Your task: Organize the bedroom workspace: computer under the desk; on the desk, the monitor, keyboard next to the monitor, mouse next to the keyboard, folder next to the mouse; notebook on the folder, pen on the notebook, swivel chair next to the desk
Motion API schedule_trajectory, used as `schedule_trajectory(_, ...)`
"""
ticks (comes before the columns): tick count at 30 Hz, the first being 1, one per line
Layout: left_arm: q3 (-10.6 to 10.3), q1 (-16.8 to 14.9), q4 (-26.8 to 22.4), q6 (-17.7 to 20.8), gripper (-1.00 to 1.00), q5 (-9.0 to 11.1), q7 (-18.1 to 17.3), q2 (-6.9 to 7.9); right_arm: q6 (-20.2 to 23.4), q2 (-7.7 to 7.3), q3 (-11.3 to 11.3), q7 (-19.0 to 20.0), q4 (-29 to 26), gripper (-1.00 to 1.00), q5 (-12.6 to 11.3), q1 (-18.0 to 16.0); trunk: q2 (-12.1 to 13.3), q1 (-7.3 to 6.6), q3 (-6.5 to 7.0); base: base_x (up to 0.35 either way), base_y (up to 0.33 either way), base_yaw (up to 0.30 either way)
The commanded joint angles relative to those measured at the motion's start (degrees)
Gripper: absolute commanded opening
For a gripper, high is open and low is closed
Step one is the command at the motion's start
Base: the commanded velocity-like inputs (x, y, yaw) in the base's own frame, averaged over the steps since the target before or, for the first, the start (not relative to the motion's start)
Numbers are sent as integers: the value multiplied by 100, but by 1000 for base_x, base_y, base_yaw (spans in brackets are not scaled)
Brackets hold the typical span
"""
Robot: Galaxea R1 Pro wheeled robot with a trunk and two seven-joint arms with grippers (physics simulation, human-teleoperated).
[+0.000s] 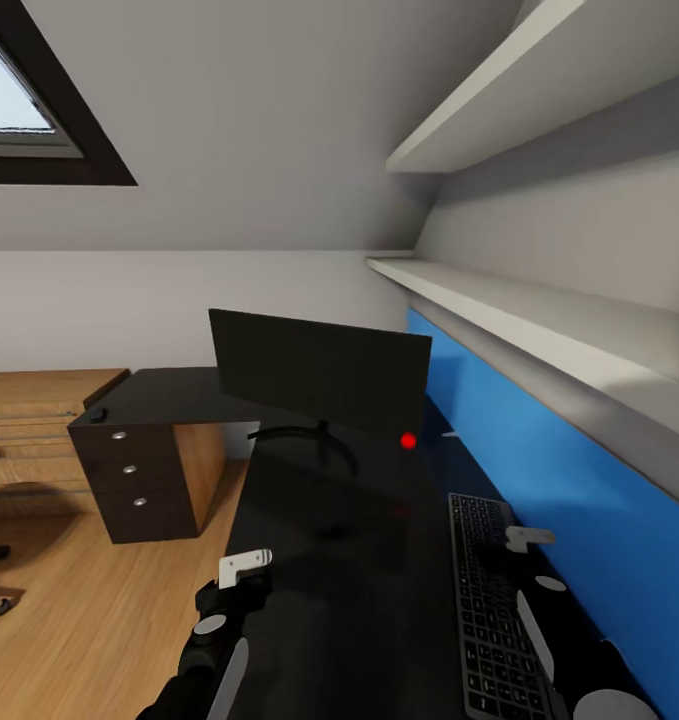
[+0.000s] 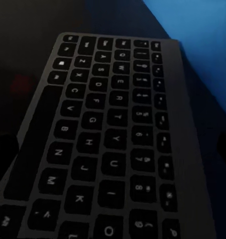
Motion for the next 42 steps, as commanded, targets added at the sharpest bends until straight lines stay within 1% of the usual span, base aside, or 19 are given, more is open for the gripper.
schedule_trajectory(1, -12, -4, -8, 16, 100, 60, 51, 2, 36, 3, -8, 9, -10, 100, 49, -3, -4, 3, -7, 272, 0, 0)
schedule_trajectory(5, -12, -4, 6, 16, 100, 60, 49, 2, 48, 6, -8, 6, -10, 100, 49, -3, -4, 3, -7, 215, 0, 0)
schedule_trajectory(11, -18, -4, 56, 16, 100, 55, 56, -4, 75, 31, 32, 7, -13, 100, 58, -3, -4, 3, -7, 57, 0, 0)
schedule_trajectory(12, -20, -4, 61, 16, 100, 53, 55, -5, 79, 67, 57, 4, -14, 100, 64, -3, -4, 3, -7, 11, 0, 0)
schedule_trajectory(19, -21, -4, -32, 16, 100, 62, 57, -12, 181, 145, 103, 1, -16, 100, 81, -5, -4, 3, -7, 5, 0, 0)
schedule_trajectory(20, -21, -4, -126, 16, 100, 70, 57, -14, 234, 161, 170, 6, -12, 100, 83, -7, -4, 3, -7, 0, 0, 0)
schedule_trajectory(21, -21, -4, -177, 16, 100, 74, 57, -15, 254, 167, 318, 2, -11, 100, 84, -7, -44, 25, -25, 0, 0, 0)
schedule_trajectory(24, -21, -4, -204, 16, 100, 76, 59, -19, 269, 173, 521, -5, -15, 100, 84, -6, -165, 91, -79, 0, 0, 0)
schedule_trajectory(25, -21, -4, -214, 16, 100, 76, 62, -21, 275, 179, 650, -9, -15, 100, 84, -8, -205, 113, -97, 0, 0, 0)
schedule_trajectory(29, -66, -4, -222, 16, 100, 77, 68, -23, 286, 194, 833, -37, -17, 100, 88, -8, -365, 201, -169, 0, 0, 0)
schedule_trajectory(36, -192, -4, -217, 23, 100, 77, 80, -17, 290, 205, 903, -66, -32, 100, 77, -6, -646, 354, -294, 0, 0, 0)
schedule_trajectory(42, -218, -4, -209, 25, 100, 77, 83, -15, 295, 207, 915, -72, -46, 100, 69, -4, -887, 486, -402, 0, 0, 0)
